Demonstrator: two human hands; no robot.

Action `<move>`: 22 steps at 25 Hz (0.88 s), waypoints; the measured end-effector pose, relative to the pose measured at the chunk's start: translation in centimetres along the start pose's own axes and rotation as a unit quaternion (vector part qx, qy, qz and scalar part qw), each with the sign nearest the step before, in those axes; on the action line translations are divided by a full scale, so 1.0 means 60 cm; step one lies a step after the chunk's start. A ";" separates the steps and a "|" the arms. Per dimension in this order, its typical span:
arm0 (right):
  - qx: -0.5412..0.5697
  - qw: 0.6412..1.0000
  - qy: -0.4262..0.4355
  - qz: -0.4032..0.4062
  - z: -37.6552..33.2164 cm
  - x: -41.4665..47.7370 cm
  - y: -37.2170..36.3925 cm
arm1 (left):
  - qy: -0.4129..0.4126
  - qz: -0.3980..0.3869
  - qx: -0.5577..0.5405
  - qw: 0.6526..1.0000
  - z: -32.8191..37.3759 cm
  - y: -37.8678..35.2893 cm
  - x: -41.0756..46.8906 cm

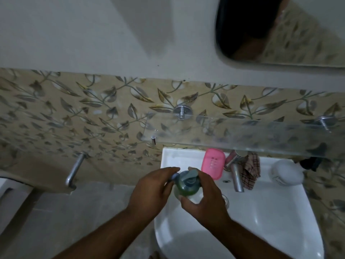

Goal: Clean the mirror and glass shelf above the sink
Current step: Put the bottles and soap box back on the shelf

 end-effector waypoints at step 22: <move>0.016 0.994 0.071 0.080 -0.176 0.254 0.134 | 0.005 0.126 0.089 0.988 0.116 0.179 0.253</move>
Point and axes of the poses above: each hand's wrist, its own x-axis towards the middle knuckle, its own y-axis out of the back of the hand, z = x × y, the point moved 10 cm from there along x, towards the middle knuckle, and after that the axes turned 6 degrees about -y, right-handed, at the moved point
